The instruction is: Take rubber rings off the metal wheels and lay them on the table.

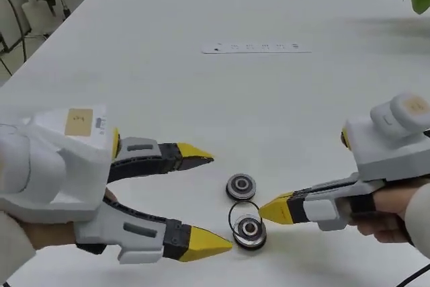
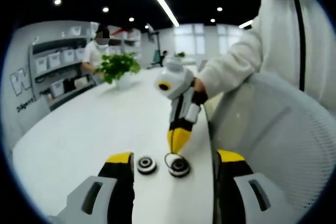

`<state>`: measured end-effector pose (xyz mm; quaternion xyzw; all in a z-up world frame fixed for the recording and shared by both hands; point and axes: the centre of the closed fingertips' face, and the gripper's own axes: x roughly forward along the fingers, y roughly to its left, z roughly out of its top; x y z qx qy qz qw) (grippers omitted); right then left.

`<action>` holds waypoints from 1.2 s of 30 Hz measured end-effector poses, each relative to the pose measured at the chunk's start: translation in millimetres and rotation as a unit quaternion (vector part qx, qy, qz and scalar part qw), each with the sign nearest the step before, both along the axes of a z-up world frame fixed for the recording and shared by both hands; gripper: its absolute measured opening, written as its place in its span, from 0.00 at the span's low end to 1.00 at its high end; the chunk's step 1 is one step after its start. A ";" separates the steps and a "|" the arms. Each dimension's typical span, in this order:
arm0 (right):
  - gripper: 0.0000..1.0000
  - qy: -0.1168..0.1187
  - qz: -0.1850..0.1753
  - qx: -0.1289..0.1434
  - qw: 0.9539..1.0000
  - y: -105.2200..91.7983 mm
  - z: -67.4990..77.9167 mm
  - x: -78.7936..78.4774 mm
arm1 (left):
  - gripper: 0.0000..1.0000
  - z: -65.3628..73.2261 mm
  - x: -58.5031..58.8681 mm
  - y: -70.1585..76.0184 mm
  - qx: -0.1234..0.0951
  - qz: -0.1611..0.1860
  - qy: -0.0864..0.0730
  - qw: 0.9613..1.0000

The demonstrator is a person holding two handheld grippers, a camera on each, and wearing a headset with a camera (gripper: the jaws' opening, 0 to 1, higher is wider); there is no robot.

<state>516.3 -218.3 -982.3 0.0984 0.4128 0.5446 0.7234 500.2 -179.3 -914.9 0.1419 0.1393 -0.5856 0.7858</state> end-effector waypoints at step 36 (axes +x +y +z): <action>0.00 -0.013 -0.015 0.017 1.000 9.5 16.0 3.3 | 0.94 -40.2 -2.4 46.1 -0.013 0.088 0.079 0.993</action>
